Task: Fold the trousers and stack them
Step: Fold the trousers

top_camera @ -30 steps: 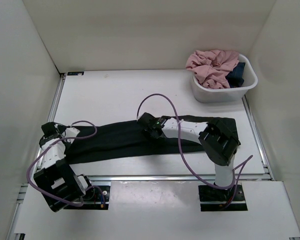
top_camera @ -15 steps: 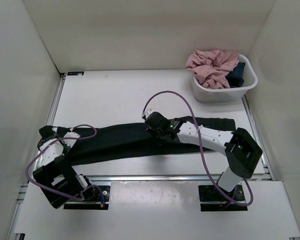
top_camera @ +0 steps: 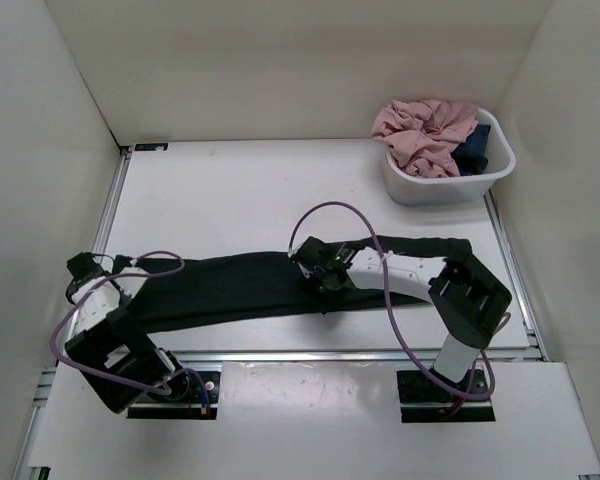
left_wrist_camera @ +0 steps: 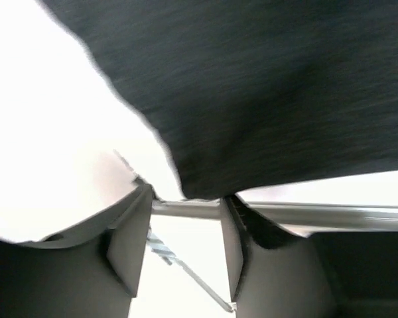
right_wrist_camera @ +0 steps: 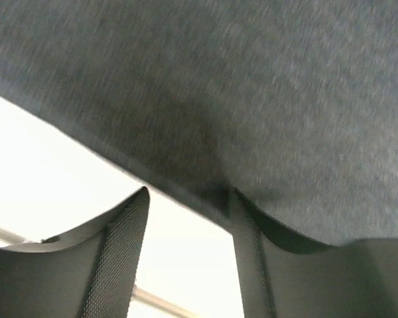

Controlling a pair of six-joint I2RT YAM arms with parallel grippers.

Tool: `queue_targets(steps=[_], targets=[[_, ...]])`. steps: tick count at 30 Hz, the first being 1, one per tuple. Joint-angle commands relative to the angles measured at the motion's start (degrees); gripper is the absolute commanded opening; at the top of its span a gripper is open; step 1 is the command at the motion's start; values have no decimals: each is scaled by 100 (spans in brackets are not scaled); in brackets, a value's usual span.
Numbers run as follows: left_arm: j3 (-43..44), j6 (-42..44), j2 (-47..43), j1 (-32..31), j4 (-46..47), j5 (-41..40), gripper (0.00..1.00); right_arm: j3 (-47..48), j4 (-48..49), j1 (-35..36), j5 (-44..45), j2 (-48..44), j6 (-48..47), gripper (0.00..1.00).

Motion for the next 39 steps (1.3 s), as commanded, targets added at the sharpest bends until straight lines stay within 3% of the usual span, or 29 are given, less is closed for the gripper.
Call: queue_targets(steps=[1, 3, 6, 8, 10, 11, 13, 14, 15, 16, 19, 22, 24, 27, 30, 31, 33, 34, 35, 38, 39], targets=[[679, 49, -45, 173, -136, 88, 58, 209, -533, -18, -335, -587, -91, 58], [1187, 101, -45, 305, -643, 439, 69, 404, -709, -18, -405, -885, -91, 62], [1742, 399, 68, 454, -1296, 1210, 71, 782, -1008, -18, -510, -1254, 31, 66], [2208, 461, 69, 455, -1692, 1581, 71, 844, -1009, -148, -633, -1440, 198, 66], [2629, 287, 69, 315, -1868, 2118, 74, 740, -922, -377, -826, -1502, 496, 59], [2727, 138, 121, 201, -1991, 2232, 77, 634, -704, -700, -879, -1502, 654, 41], [2877, -553, 270, -298, -2044, 2374, 77, 223, -456, -1114, -1081, -1502, 1197, 20], [2938, -871, 523, -484, -2044, 2374, 75, 90, -264, -1551, -1082, -1337, 1392, 3], [2939, -1153, 682, -660, -2044, 2374, 73, -51, -166, -1773, -1082, -1274, 1577, 0], [2870, -1643, 832, -975, -2044, 2183, 70, -191, -69, -2149, -1082, -1274, 1909, 0], [2265, -2033, 1062, -1328, -1687, 1936, 66, -815, 265, -2722, -749, -1203, 2463, 0], [991, -1991, 808, -1584, -443, 535, 66, -1211, 318, -3153, -494, -1081, 2843, 0], [252, -1938, 868, -1584, 80, 39, 65, -1283, 379, -3286, -423, -976, 2905, 0], [48, -2051, 1236, -1426, 529, -280, 65, -1362, 249, -3559, -309, -800, 2906, 0], [327, -2385, 1448, -1347, 583, -70, 65, -1414, 196, -4085, -238, -1027, 2853, 0], [398, -2464, 1501, -1347, 505, 61, 65, -1414, 143, -4209, -238, -1289, 2853, 3], [565, -2640, 1501, -1408, 382, 290, 65, -1414, 20, -4577, -238, -1615, 2792, 23], [627, -2693, 1501, -1409, 268, 361, 65, -1414, -181, -4710, -186, -2026, 2792, 53], [680, -2694, 1501, -1409, 215, 362, 66, -1414, -296, -4841, -186, -2273, 2905, 66], [733, -2746, 1353, -1409, 144, 466, 66, -1555, -945, -5526, 226, -3153, 3318, 89], [733, -2746, 1352, -1409, 83, 537, 66, -1555, -1113, -6068, 175, -3250, 3397, 92]])
